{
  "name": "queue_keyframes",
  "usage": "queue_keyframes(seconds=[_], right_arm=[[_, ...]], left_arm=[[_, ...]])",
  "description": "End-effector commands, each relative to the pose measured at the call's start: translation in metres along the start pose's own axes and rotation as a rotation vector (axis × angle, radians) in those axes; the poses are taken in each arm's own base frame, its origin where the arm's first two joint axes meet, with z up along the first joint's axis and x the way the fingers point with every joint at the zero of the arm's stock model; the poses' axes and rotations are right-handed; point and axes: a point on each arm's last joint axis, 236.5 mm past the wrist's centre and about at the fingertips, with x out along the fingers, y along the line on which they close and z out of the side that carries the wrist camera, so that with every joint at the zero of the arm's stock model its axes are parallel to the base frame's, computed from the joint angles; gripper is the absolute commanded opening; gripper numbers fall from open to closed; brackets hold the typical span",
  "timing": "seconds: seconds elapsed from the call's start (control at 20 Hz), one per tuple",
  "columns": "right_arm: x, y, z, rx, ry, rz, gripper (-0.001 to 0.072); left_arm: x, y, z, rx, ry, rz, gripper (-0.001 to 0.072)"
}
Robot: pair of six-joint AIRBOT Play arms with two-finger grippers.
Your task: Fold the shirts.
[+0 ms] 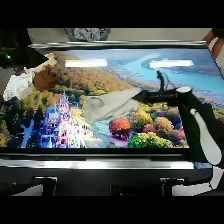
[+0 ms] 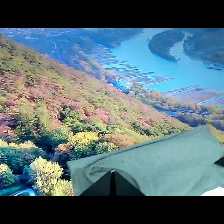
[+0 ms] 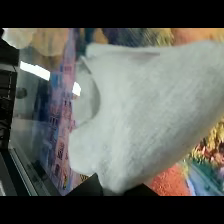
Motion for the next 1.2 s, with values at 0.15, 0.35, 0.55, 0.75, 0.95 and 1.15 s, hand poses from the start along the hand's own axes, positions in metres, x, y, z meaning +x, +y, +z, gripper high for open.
queue_keyframes(seconds=[0.15, 0.35, 0.55, 0.75, 0.95, 1.15], right_arm=[[-0.201, -0.014, 0.072, -0.047, -0.105, -0.38, 0.0056], [-0.311, -0.021, 0.079, 0.03, -0.251, -0.492, 0.0056], [-0.377, -0.038, 0.071, 0.131, -0.369, -0.569, 0.0057], [-0.406, -0.046, 0.059, 0.197, -0.418, -0.594, 0.0057], [-0.452, -0.053, 0.039, 0.25, -0.478, -0.727, 0.0056], [-0.457, -0.059, -0.026, 0.367, -0.267, -0.841, 0.0058]], left_arm=[[0.0, 0.0, 0.0, 0.01, 0.0, 0.001, 0.0035], [0.001, 0.001, 0.0, 0.015, 0.0, 0.001, 0.0035], [0.001, 0.001, 0.0, 0.015, -0.001, 0.001, 0.0035], [0.001, 0.001, 0.0, 0.015, -0.001, 0.001, 0.0035], [0.001, 0.001, 0.0, 0.019, -0.001, 0.001, 0.0035], [0.001, 0.001, 0.0, 0.026, -0.001, 0.001, 0.0036]])
